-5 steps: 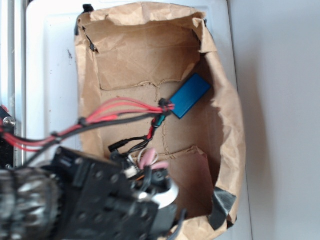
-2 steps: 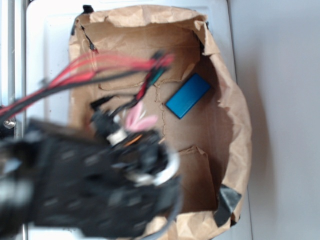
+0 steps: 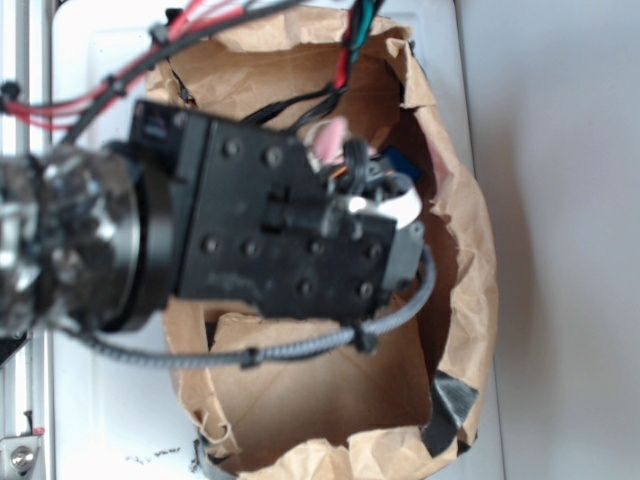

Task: Grab the pink bunny.

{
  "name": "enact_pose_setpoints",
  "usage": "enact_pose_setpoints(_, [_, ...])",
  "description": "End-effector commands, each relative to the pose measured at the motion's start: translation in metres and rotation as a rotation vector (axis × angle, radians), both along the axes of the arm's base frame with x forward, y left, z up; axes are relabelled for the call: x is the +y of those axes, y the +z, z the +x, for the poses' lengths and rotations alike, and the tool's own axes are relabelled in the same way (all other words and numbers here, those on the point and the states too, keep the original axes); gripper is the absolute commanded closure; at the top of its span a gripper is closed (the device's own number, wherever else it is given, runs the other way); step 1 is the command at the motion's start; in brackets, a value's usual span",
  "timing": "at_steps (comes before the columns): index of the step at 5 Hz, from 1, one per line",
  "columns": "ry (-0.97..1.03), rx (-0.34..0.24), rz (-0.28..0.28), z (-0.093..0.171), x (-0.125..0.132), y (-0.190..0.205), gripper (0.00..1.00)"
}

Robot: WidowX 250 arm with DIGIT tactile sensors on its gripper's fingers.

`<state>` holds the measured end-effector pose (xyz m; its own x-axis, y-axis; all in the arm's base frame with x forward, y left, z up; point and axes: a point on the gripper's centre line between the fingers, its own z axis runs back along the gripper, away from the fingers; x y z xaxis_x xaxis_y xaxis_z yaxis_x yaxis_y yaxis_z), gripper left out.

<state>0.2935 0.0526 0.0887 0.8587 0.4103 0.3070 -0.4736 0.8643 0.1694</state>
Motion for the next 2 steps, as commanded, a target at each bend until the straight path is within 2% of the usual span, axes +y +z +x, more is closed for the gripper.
enact_pose_setpoints(1, [-0.274, -0.114, -0.084, 0.002, 0.001, 0.047, 1.00])
enact_pose_setpoints(2, [-0.398, -0.085, -0.163, -0.004, -0.006, 0.068, 1.00])
